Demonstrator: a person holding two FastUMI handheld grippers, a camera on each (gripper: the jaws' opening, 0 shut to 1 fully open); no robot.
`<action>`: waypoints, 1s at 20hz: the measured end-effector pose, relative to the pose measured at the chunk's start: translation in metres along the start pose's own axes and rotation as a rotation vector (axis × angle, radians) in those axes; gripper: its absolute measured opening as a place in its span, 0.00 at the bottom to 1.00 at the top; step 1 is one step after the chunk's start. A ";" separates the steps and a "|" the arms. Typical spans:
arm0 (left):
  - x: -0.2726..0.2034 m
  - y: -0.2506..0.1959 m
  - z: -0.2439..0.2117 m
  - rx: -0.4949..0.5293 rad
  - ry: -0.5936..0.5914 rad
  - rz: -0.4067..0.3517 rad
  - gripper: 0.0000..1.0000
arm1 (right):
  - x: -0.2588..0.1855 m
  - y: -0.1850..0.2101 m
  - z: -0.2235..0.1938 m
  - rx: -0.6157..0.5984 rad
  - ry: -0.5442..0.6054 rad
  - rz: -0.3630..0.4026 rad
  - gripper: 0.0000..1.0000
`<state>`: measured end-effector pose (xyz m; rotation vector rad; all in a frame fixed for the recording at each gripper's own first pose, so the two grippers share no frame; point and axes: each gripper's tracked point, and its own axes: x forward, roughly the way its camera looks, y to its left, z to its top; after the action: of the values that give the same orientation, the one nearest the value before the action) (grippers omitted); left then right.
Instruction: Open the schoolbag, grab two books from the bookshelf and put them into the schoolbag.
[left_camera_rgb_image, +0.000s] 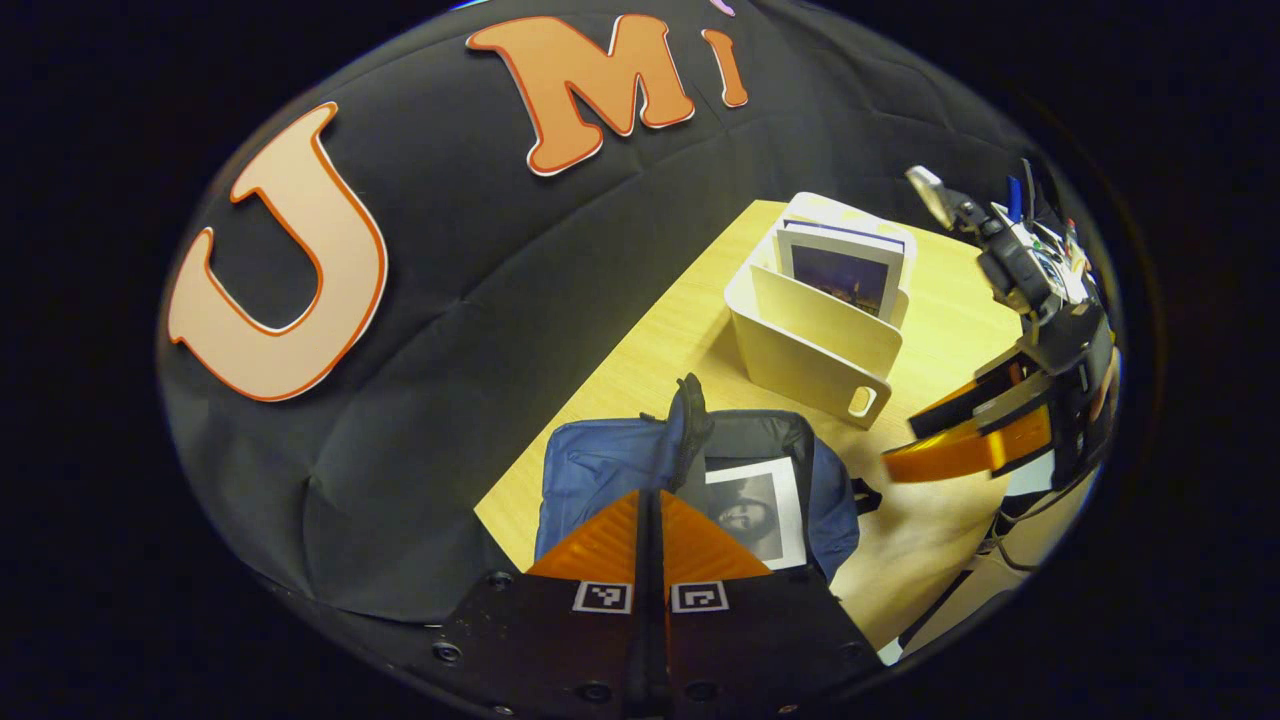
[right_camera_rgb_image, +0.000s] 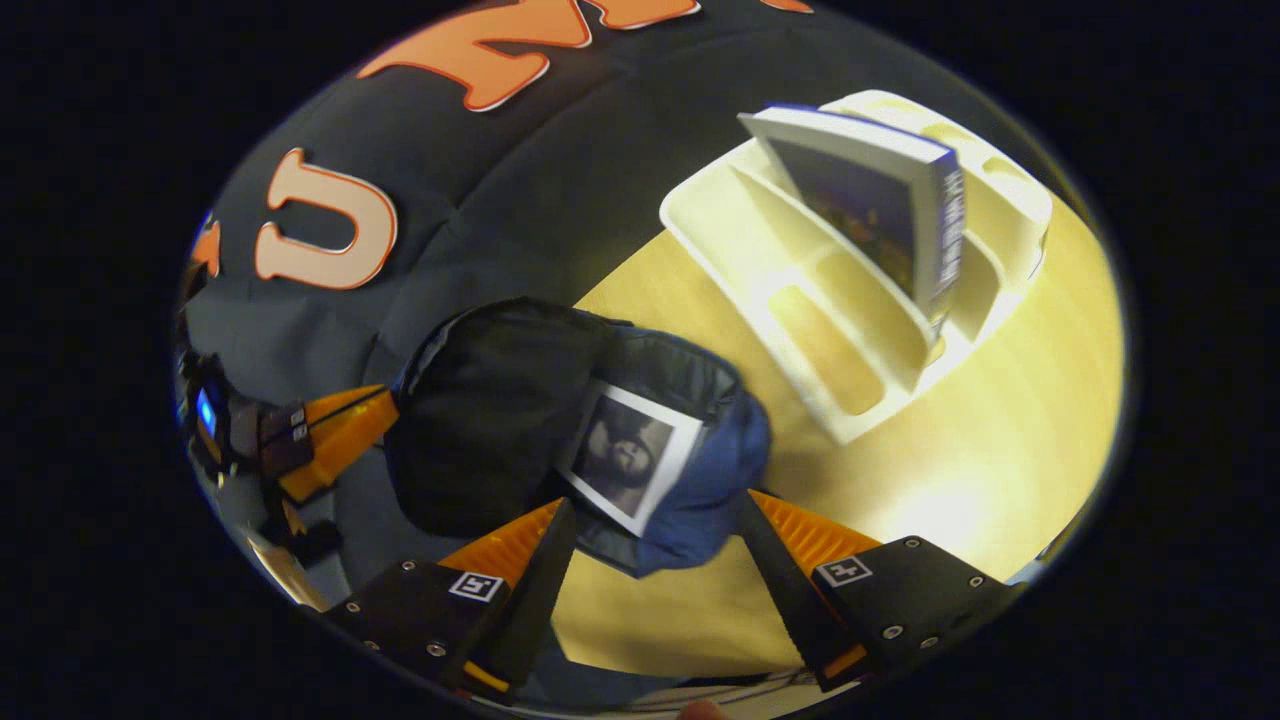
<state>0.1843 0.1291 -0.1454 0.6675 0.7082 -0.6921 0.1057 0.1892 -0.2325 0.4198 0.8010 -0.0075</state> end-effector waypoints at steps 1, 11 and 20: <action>0.001 0.000 -0.001 -0.001 0.000 -0.001 0.00 | -0.014 -0.022 0.003 -0.061 -0.033 -0.052 0.97; 0.008 -0.007 -0.002 -0.012 0.001 -0.014 0.00 | -0.090 -0.094 0.148 -0.391 -0.206 -0.307 0.97; 0.012 -0.010 -0.005 -0.054 0.009 -0.002 0.00 | -0.008 -0.079 0.232 -0.460 -0.065 -0.347 0.98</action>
<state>0.1818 0.1231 -0.1605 0.6212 0.7338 -0.6698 0.2478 0.0303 -0.1122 -0.1566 0.7756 -0.1566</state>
